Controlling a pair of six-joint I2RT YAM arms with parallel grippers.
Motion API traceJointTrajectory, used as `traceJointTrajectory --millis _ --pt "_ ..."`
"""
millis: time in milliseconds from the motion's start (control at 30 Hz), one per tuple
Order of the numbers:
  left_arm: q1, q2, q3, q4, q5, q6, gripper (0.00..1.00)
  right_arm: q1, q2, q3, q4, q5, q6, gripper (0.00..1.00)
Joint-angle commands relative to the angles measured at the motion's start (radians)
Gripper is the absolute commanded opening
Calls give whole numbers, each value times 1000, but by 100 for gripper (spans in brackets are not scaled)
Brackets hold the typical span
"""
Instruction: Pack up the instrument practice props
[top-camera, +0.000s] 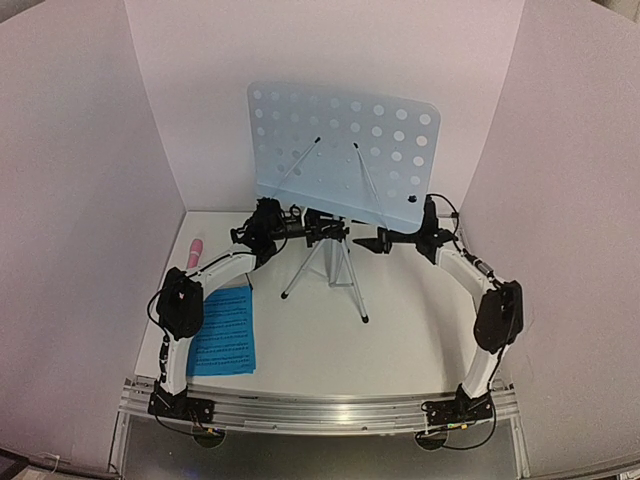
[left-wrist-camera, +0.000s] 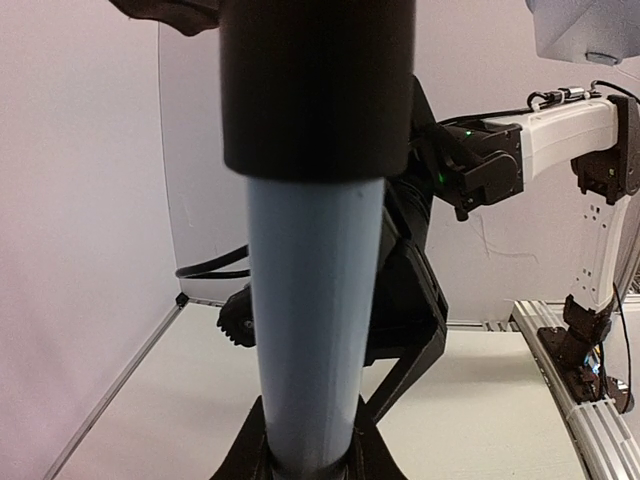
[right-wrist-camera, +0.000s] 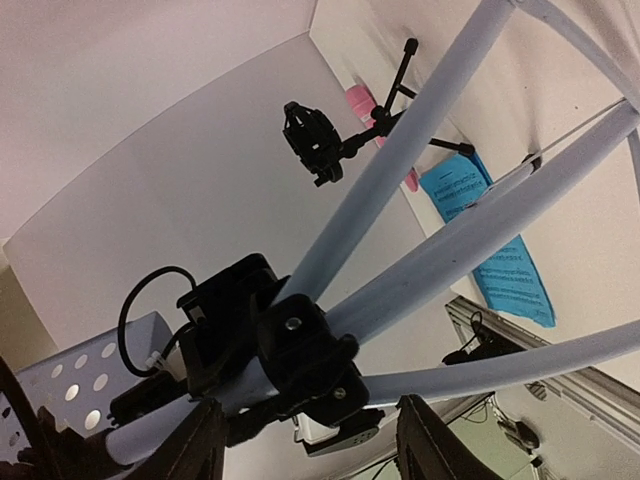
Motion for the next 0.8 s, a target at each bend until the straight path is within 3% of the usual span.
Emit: traceJointTrajectory --millis 0,333,567,633,767 --pt "4 -19 14 63 25 -13 0 7 56 107 23 -53 105 57" --pt "4 -13 30 52 30 -7 0 12 123 141 22 -111 129 44" --pt "4 -10 38 48 28 -12 0 12 145 174 22 -124 104 21" --pt "4 -9 40 46 28 -12 0 13 145 162 22 -123 103 19" --pt "4 -8 42 46 26 -12 0 13 147 164 22 -123 90 1"
